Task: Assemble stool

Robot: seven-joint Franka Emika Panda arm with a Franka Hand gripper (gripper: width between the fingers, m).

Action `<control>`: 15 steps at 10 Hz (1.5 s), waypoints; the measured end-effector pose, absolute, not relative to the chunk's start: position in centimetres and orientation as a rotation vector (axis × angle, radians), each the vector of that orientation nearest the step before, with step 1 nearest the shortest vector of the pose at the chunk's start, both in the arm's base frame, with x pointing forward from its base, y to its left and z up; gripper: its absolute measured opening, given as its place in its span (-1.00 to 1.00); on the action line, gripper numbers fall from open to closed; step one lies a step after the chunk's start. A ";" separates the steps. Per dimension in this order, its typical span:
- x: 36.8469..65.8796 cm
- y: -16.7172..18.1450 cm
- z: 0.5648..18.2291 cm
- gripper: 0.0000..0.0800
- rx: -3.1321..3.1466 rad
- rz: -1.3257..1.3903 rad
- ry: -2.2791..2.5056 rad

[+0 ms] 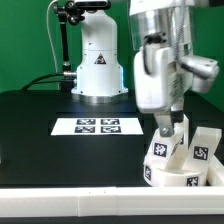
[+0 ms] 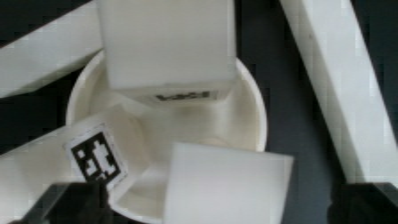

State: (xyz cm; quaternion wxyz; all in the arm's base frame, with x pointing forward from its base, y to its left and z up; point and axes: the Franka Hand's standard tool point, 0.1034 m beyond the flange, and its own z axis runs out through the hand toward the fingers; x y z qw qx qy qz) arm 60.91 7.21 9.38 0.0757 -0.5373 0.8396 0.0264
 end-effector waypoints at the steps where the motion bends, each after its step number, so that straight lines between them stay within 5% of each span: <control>1: 61.3 7.5 9.9 0.61 -1.636 0.085 2.491; 15: 61.7 6.8 9.7 0.62 -2.958 -0.021 0.824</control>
Offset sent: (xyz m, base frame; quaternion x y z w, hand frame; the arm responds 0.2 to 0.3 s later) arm 0.0000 0.0000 0.0000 0.0000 0.0000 -0.1938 0.9810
